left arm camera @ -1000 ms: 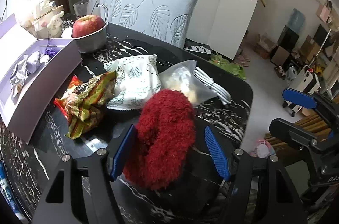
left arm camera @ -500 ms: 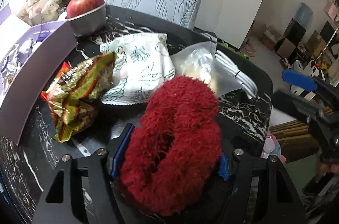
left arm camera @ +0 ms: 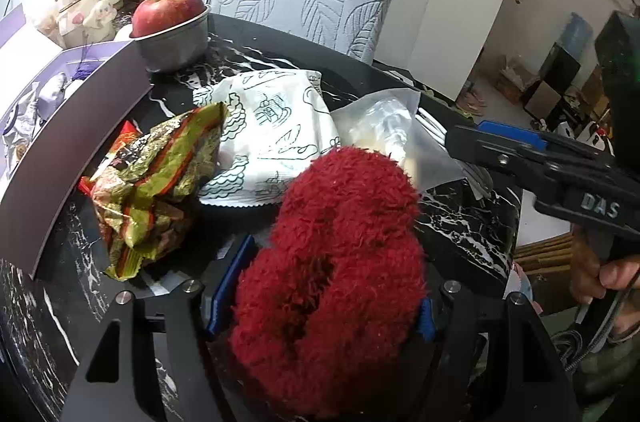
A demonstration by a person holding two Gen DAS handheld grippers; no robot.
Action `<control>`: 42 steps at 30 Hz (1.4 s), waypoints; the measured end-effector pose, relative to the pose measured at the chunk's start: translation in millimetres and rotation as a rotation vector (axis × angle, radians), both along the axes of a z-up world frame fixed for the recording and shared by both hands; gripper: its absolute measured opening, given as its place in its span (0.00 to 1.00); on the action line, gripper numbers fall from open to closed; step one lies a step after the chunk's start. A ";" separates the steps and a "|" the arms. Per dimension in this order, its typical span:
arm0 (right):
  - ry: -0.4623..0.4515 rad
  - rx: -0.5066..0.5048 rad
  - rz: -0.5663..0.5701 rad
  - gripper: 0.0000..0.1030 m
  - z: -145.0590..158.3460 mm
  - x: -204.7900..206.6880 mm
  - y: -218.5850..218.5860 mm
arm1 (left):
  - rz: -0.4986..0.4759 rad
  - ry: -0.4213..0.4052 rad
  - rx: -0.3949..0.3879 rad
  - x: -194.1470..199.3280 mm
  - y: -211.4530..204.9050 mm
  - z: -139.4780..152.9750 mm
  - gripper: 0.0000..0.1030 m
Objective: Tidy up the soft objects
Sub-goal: 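Grasp the red fuzzy scrunchie with the left tool, then grasp the white coiled cable with the right tool while the left tool holds the scrunchie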
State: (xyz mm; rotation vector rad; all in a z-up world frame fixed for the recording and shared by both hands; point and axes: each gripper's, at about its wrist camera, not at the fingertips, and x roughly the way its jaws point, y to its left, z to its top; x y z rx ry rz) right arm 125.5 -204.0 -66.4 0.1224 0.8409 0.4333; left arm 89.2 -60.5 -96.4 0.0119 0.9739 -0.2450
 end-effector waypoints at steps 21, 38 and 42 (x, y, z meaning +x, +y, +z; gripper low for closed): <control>-0.008 -0.100 -0.009 0.09 -14.7 -7.3 6.2 | 0.029 0.008 0.030 -5.2 3.0 2.2 0.51; -0.022 0.024 0.045 0.71 -13.3 -40.2 -6.1 | 0.067 0.024 0.004 -33.9 13.0 3.8 0.51; -0.056 0.014 0.064 0.81 -9.2 -48.1 5.7 | 0.082 0.029 -0.004 -35.0 16.1 3.7 0.51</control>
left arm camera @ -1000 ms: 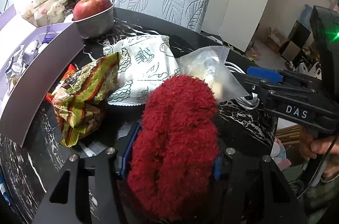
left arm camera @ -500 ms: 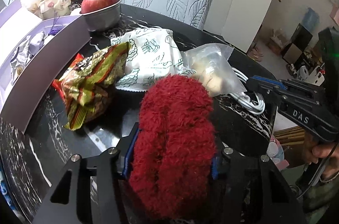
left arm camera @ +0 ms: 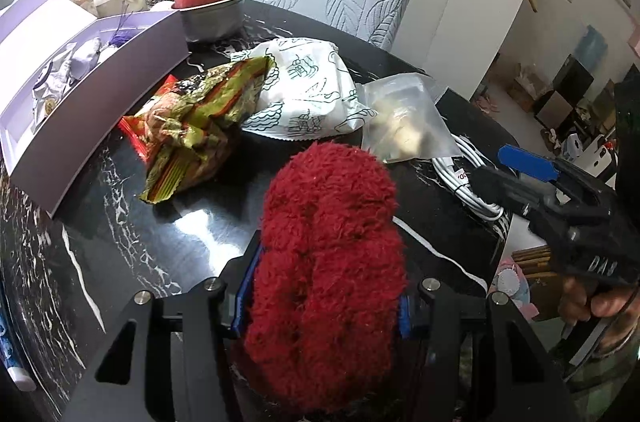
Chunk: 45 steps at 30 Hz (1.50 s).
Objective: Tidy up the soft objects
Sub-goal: 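Grasp the white coiled cable with the right tool while the left tool holds the scrunchie, then lift and carry the scrunchie and cable with both tools toward the lavender gift box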
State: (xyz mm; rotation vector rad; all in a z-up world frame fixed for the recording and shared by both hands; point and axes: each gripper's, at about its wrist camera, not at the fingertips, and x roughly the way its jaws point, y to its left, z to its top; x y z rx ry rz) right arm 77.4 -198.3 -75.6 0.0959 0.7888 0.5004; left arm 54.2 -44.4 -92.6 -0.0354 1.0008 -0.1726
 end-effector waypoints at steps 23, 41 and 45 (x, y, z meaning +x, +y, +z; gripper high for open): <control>-0.064 -0.189 -0.055 0.47 -6.2 -11.0 19.2 | 0.017 -0.007 -0.002 -2.2 6.7 1.0 0.51; -0.064 -0.155 -0.012 0.47 6.0 -49.0 28.7 | 0.004 -0.042 -0.038 -33.9 9.0 9.9 0.39; -0.069 -0.138 0.031 0.47 9.0 -58.4 39.3 | 0.026 -0.044 -0.068 -44.5 17.9 12.3 0.39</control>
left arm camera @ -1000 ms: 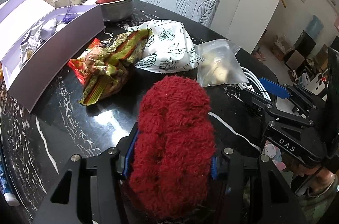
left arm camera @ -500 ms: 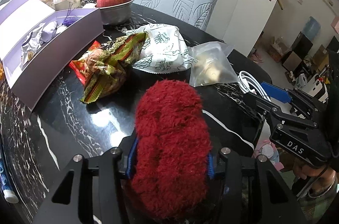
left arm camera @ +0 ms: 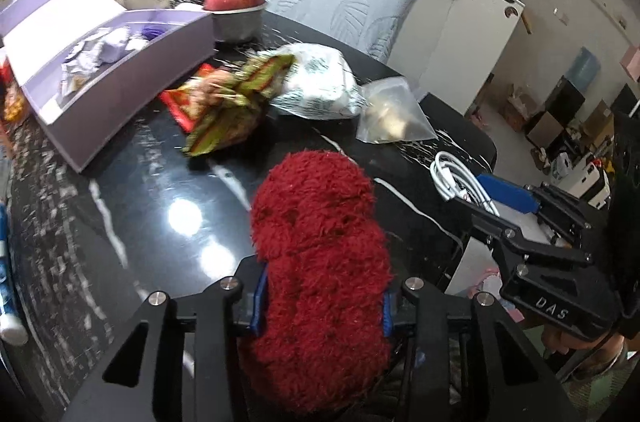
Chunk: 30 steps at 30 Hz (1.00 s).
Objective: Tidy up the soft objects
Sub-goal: 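Lift and carry the scrunchie and cable with both tools toward the lavender gift box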
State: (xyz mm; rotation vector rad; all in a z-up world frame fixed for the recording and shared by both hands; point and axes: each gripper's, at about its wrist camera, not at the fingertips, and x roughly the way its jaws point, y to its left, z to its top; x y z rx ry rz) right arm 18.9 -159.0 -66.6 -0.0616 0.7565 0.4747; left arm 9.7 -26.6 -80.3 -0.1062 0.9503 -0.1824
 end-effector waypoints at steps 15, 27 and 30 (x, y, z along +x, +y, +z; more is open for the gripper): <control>0.010 0.058 0.237 0.47 5.3 -20.3 68.1 | 0.181 -0.041 -0.006 -54.7 57.6 18.5 0.39; -0.041 0.065 0.405 0.47 31.4 -30.3 115.4 | 0.277 -0.073 -0.019 -79.0 94.6 38.7 0.39; -0.065 0.070 0.431 0.47 42.9 -30.4 122.1 | 0.288 -0.100 -0.007 -80.5 99.3 49.2 0.39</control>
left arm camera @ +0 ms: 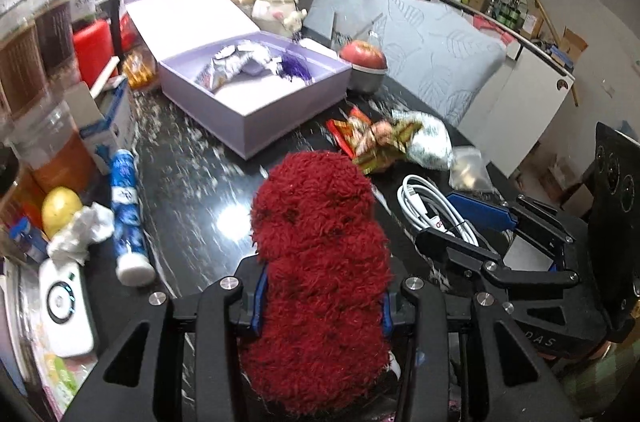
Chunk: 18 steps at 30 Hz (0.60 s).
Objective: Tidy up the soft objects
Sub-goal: 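Lift and carry the scrunchie and cable with both tools toward the lavender gift box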
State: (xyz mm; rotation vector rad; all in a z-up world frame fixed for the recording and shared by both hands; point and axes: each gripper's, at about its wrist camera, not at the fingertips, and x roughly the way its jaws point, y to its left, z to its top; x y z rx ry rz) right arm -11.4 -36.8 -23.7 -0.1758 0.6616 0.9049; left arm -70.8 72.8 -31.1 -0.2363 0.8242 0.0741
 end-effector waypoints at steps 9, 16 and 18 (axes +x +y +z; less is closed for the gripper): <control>-0.062 0.033 0.049 0.47 34.4 12.7 19.0 | 0.027 -0.088 0.033 5.7 17.7 31.8 0.39; -0.095 0.040 0.076 0.47 51.8 32.4 36.2 | 0.041 -0.134 0.054 22.0 35.5 50.1 0.39; -0.102 0.041 0.079 0.47 56.0 40.7 42.7 | 0.042 -0.140 0.057 28.3 40.5 52.9 0.39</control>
